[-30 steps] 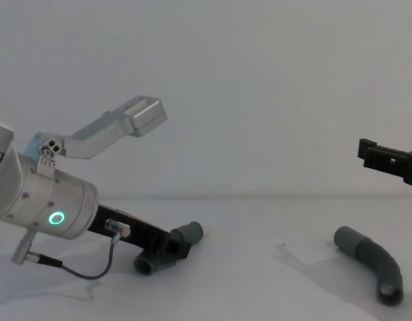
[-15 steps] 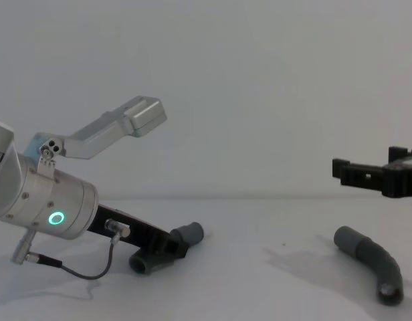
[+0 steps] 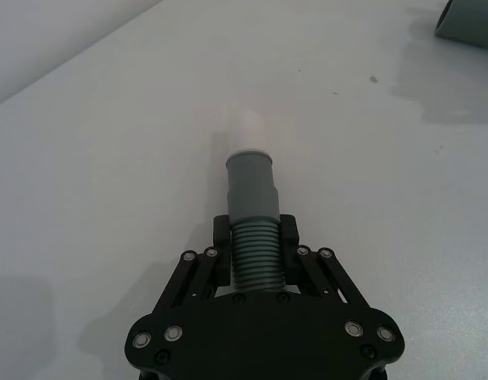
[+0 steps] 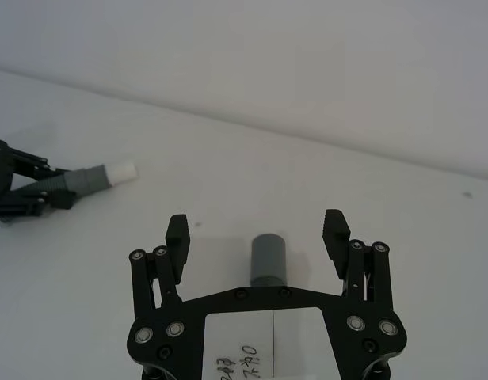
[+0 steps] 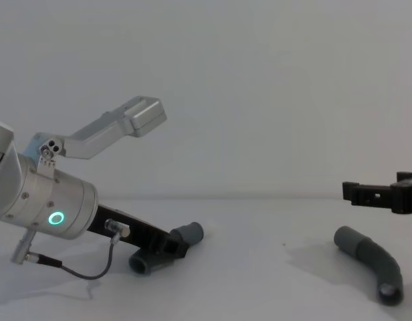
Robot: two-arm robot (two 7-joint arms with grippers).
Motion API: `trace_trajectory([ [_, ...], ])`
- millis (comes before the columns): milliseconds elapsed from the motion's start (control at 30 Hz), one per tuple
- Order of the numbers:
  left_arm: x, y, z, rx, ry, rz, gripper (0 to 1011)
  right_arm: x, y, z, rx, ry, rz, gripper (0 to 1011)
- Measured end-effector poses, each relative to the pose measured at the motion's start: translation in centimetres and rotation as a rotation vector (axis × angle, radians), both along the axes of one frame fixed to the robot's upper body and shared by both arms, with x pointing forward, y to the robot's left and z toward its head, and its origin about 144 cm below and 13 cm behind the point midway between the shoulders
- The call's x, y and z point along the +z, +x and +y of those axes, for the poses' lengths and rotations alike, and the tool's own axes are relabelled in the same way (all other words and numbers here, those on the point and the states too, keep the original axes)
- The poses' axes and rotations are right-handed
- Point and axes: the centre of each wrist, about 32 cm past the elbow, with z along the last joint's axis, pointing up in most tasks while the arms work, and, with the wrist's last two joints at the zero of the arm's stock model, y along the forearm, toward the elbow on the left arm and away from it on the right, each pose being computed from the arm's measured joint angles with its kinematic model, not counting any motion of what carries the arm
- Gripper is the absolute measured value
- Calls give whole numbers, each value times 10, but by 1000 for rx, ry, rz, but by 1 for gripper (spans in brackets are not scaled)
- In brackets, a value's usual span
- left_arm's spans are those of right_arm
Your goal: Use both hands to pick up one end of the pipe from the table, align the ends, and insert them.
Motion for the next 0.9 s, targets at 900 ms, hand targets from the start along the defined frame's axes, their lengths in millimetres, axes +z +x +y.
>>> trace_trajectory([
  [900,0,0,0,0,0,0,345,-9,4,-10,-6,-22,127,1001],
])
